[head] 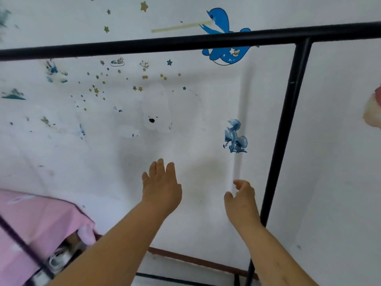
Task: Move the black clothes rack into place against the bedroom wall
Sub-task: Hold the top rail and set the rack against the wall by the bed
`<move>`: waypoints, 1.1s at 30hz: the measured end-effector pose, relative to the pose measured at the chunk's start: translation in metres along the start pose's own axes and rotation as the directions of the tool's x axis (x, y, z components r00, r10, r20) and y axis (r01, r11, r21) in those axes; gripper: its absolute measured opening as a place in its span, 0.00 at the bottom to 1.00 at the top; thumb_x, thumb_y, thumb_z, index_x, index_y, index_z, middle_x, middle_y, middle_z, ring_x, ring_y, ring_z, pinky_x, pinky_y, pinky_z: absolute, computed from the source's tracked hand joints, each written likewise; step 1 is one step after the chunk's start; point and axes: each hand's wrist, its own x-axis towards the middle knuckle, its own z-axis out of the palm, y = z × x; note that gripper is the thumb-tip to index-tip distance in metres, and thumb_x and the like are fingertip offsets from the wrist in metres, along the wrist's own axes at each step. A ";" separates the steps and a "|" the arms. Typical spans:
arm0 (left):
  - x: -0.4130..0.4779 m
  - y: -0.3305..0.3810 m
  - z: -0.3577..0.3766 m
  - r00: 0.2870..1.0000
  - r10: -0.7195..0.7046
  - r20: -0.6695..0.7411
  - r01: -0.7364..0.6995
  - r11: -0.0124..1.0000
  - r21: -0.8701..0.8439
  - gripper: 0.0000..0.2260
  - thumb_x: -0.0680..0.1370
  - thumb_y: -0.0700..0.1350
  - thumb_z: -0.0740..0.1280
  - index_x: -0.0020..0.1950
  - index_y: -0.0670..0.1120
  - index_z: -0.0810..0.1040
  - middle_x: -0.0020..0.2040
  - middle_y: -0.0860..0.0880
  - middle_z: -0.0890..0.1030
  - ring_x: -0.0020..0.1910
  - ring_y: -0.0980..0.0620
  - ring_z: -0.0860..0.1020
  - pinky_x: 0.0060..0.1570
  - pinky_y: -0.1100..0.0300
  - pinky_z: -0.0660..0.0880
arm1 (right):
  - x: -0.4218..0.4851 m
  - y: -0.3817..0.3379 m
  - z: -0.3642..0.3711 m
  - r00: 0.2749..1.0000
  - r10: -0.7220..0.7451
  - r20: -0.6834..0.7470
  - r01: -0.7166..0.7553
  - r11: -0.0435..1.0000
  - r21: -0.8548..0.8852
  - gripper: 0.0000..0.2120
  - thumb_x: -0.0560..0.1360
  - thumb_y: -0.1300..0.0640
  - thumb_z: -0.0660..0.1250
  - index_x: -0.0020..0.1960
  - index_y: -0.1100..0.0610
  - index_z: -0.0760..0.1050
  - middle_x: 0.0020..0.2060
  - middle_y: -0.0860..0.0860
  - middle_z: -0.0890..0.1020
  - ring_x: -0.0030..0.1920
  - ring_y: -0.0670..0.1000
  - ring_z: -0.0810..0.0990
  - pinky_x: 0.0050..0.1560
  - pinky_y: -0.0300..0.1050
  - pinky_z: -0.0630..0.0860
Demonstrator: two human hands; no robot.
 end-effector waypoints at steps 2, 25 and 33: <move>-0.010 -0.025 0.009 0.998 -0.045 0.040 0.045 0.999 0.006 0.29 0.78 0.52 0.60 0.76 0.46 0.54 0.78 0.42 0.52 0.77 0.41 0.49 0.73 0.42 0.52 | -0.006 0.002 0.019 0.997 0.014 0.078 -0.012 0.999 -0.031 0.17 0.79 0.59 0.60 0.68 0.54 0.65 0.67 0.51 0.68 0.51 0.46 0.70 0.49 0.41 0.71; -0.075 -0.431 0.044 0.838 -0.467 0.283 0.520 0.841 -0.150 0.27 0.77 0.53 0.61 0.72 0.41 0.62 0.68 0.40 0.70 0.65 0.39 0.68 0.62 0.48 0.68 | -0.109 -0.098 0.326 0.929 0.089 0.360 -0.032 0.986 -0.163 0.15 0.78 0.59 0.61 0.64 0.54 0.70 0.60 0.51 0.75 0.50 0.48 0.74 0.48 0.40 0.68; -0.071 -0.547 0.041 0.713 -0.647 0.269 0.681 0.548 -0.485 0.31 0.76 0.49 0.66 0.75 0.44 0.58 0.70 0.40 0.70 0.59 0.42 0.73 0.51 0.57 0.67 | -0.115 -0.129 0.430 0.877 0.055 0.477 0.023 0.988 -0.155 0.14 0.77 0.58 0.61 0.62 0.52 0.70 0.59 0.49 0.74 0.48 0.47 0.76 0.38 0.36 0.67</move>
